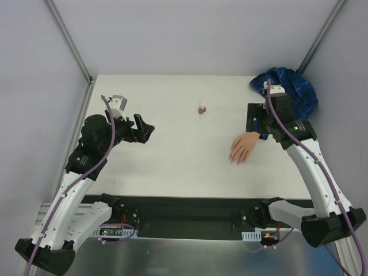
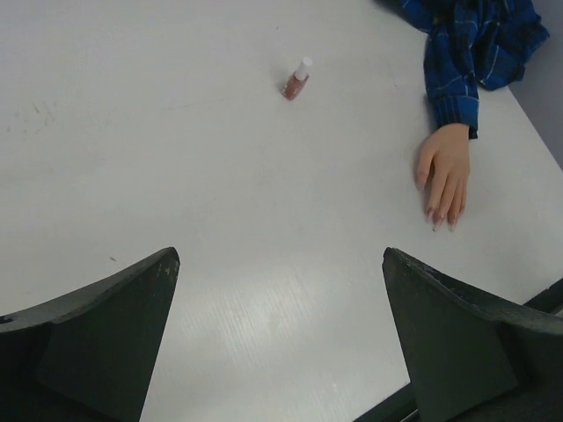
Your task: Paint the nails
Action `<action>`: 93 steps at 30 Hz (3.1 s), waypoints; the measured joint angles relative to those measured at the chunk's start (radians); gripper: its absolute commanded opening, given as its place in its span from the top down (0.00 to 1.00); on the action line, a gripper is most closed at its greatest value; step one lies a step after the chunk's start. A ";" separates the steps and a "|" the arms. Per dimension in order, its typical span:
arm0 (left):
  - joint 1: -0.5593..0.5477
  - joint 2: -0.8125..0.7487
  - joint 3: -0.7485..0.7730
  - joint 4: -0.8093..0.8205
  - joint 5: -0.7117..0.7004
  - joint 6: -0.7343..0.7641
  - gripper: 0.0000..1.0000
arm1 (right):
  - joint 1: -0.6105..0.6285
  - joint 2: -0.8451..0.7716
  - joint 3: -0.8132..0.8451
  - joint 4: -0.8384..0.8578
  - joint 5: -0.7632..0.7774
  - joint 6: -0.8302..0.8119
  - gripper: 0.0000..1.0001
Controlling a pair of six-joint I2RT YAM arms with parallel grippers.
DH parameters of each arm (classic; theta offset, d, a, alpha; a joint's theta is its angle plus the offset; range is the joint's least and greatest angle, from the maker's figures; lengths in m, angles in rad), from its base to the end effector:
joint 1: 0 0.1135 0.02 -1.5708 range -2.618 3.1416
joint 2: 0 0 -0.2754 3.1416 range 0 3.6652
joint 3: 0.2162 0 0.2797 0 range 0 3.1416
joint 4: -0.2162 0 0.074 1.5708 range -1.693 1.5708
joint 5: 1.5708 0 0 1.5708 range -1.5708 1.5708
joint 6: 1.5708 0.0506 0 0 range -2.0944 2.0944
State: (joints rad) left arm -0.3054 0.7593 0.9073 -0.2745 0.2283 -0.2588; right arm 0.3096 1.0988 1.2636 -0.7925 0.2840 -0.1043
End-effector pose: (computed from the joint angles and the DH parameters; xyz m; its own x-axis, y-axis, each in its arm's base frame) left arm 0.1910 -0.0722 0.3872 -0.2461 -0.1838 -0.9517 0.4593 0.8425 -0.2815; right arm 0.2459 0.0638 0.3908 -0.5484 -0.2803 -0.7879 -0.1343 0.9594 -0.2479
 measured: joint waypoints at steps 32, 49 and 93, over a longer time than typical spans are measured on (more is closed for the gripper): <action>-0.079 0.048 -0.120 0.009 0.041 0.042 0.04 | 0.245 1.124 0.755 0.299 -0.005 0.118 0.34; -0.089 0.060 -0.120 0.010 0.060 0.042 0.04 | 0.193 1.203 0.758 0.289 -0.015 0.137 0.48; -0.129 0.124 -0.161 0.415 0.417 -0.005 0.23 | 0.289 0.728 0.530 -0.013 -0.084 0.258 0.99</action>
State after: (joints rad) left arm -0.4343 0.8833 0.7464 0.1402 0.6449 -0.2634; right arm 0.5983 1.8271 1.7939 -0.8059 0.2005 0.1539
